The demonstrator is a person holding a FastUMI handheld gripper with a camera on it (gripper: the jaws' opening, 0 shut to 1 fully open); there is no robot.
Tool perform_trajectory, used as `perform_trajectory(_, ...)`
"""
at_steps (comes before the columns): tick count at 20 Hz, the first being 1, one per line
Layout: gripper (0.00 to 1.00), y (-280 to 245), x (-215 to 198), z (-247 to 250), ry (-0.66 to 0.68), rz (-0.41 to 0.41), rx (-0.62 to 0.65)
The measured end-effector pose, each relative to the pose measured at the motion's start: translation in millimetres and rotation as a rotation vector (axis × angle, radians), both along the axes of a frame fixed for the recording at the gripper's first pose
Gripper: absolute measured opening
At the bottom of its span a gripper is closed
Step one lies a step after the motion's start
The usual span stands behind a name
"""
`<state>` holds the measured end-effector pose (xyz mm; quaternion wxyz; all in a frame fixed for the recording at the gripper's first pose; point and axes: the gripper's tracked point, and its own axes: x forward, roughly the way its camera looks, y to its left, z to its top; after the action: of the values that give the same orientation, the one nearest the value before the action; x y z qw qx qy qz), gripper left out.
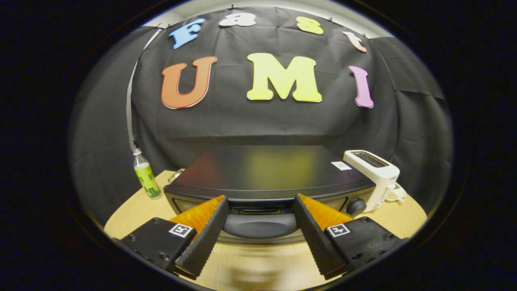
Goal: Open the toaster oven, put the food inside, and close the toaster oven door.
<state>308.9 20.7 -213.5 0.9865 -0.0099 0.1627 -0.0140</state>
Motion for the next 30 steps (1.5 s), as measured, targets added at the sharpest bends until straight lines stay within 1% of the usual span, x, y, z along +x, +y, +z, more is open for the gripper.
perform_trajectory(6,1.0,-1,-26,-6,0.019,0.002,0.0)
perform_trajectory(10,1.0,-1,-56,-21,0.127,0.007,-0.001)
perform_trajectory(12,1.0,-1,-63,-24,0.138,0.009,-0.027)
perform_trajectory(15,1.0,-2,-80,-37,0.17,0.0,-0.032)
perform_trajectory(19,1.0,-2,-104,-58,0.268,0.002,-0.047)
perform_trajectory(24,1.0,-5,-128,-91,0.36,0.007,-0.017)
perform_trajectory(26,1.0,-4,-141,-105,0.401,0.017,-0.024)
perform_trajectory(30,1.0,-8,-165,-93,0.36,0.016,-0.022)
